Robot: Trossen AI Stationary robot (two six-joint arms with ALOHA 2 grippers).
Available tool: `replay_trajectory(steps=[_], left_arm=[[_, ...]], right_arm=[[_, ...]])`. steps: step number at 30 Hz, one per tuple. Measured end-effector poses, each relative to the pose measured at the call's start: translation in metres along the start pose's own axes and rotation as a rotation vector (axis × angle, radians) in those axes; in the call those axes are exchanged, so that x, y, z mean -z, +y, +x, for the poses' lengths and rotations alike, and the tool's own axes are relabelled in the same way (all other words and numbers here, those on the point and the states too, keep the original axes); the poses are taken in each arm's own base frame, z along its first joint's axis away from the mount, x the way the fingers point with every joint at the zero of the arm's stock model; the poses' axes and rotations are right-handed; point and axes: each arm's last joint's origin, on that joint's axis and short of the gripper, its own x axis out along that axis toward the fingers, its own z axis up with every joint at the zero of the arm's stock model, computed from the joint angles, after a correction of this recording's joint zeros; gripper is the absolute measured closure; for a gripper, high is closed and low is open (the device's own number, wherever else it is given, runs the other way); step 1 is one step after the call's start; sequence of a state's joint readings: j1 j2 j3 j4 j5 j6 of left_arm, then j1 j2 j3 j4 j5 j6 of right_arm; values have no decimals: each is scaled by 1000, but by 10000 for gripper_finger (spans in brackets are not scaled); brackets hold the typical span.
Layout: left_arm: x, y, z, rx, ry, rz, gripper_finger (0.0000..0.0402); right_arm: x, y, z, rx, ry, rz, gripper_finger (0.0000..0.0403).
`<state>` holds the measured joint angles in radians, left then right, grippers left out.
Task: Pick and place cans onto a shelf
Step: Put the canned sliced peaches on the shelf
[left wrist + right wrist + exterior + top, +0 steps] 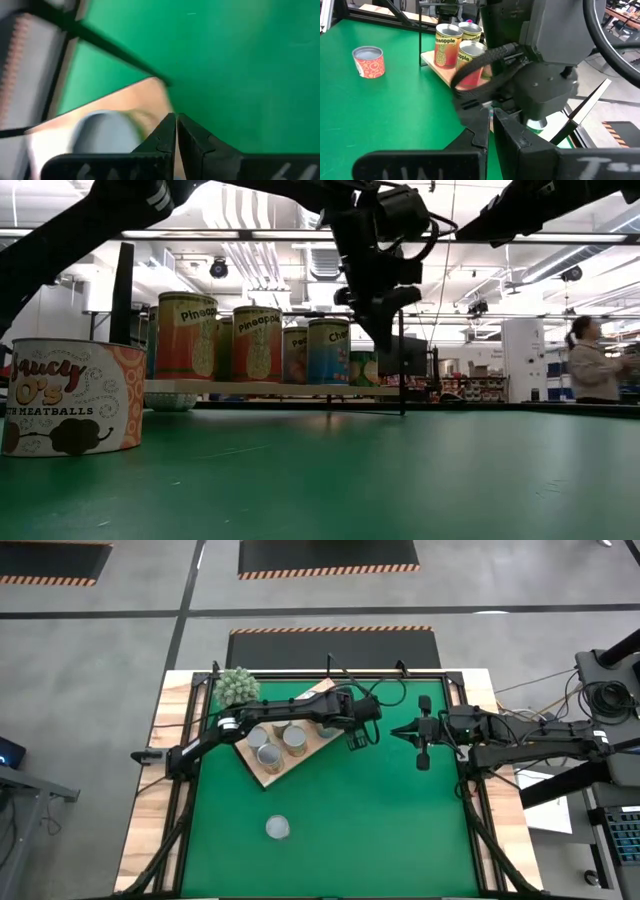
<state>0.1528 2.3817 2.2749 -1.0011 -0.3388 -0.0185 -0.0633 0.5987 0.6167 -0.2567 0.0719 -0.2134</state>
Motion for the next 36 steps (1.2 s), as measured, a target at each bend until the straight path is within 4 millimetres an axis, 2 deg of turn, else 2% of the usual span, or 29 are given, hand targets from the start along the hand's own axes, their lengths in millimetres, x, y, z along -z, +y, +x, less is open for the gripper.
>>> replay_trajectory(steps=[3, 8, 12, 18, 24, 29, 32, 36], left_arm=[[0, -2, -1, 89, -4, 8, 402], [0, 1, 2, 88, 1, 2, 402], [2, 9, 8, 46, 16, -18, 402], [0, 12, 5, -38, 5, -29, 402], [-12, 11, -18, -34, -54, 14, 402], [-11, 17, -48, -41, -70, 158, 402], [-5, 27, -42, -46, -3, 189, 402], [-2, 46, -24, -24, 30, 111, 402]], right_arm=[[0, 0, 0, 0, 0, 0, 390], [0, 0, 0, 0, 0, 0, 390], [0, 0, 0, 0, 0, 0, 390], [0, 0, 0, 0, 1, 0, 390], [2, 0, 0, -4, 16, -9, 390], [2, 0, 0, -4, 17, -8, 390], [2, 0, 0, -3, 16, -8, 390], [2, 0, 0, -3, 16, -8, 390]])
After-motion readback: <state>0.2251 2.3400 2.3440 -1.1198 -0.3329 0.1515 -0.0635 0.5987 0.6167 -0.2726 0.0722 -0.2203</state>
